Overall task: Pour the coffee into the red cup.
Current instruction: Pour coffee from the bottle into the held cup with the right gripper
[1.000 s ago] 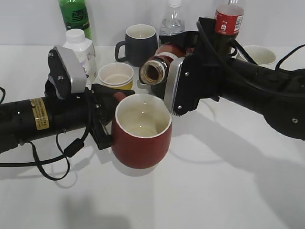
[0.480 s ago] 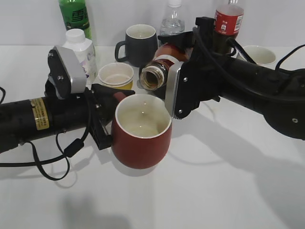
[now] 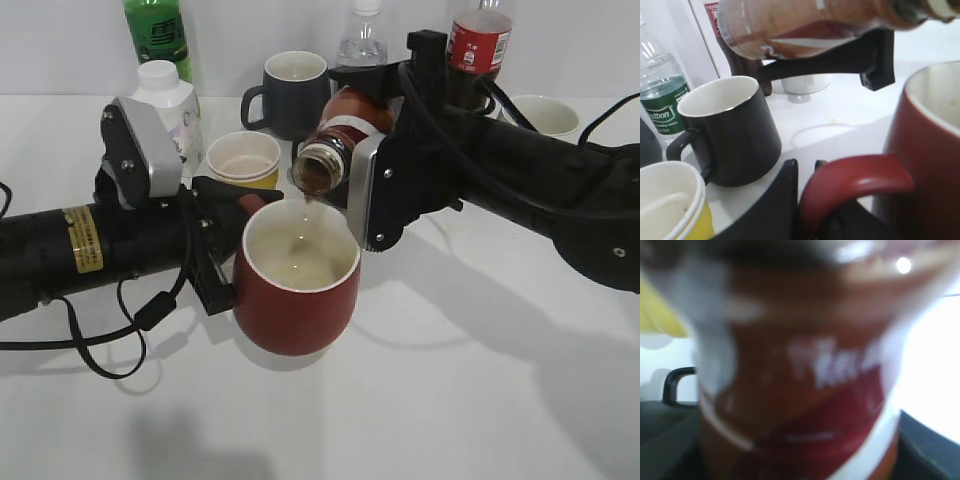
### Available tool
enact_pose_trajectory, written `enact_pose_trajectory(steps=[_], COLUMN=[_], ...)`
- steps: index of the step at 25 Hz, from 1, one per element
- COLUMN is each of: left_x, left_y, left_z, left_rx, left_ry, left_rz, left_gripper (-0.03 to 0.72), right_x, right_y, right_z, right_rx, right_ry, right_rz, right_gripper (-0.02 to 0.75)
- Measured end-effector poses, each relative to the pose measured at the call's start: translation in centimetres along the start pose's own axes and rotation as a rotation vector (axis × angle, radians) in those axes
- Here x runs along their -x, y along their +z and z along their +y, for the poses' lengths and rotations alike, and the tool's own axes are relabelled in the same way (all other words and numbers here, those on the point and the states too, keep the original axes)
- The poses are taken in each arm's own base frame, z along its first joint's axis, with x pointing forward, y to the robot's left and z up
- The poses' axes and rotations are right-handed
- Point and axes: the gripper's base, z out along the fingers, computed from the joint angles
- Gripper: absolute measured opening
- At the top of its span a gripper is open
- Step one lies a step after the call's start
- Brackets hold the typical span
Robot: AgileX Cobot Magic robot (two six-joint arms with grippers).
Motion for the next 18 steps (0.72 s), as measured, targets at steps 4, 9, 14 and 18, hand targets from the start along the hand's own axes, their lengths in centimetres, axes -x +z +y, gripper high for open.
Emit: enact_pose_trajectory(steps=[4,9,14,18], left_x=[-0.01,-0.01,-0.01,-0.04], left_y=[0.00,0.00,0.00,0.00], left_z=[0.00,0.00,0.00,0.00], left_rx=[0.000,0.000,0.000,0.000], left_ry=[0.000,0.000,0.001,0.002], left_rz=[0.001,0.001,0.001,0.004], left_gripper=[0.067,0.067,0.067,0.067], right_x=[0.00,0.07,0.09,0.09], right_y=[0.00,0.00,0.00,0.00], right_z=[-0.10,-0.28,-0.34,-0.35], right_rx=[-0.006,-0.025,-0.032,-0.033], right_ry=[-0.018,-0.046,-0.070,-0.088], right_rz=[0.000,-0.006,-0.008,-0.008], right_gripper=[0.507,0.507,0.507,0.507])
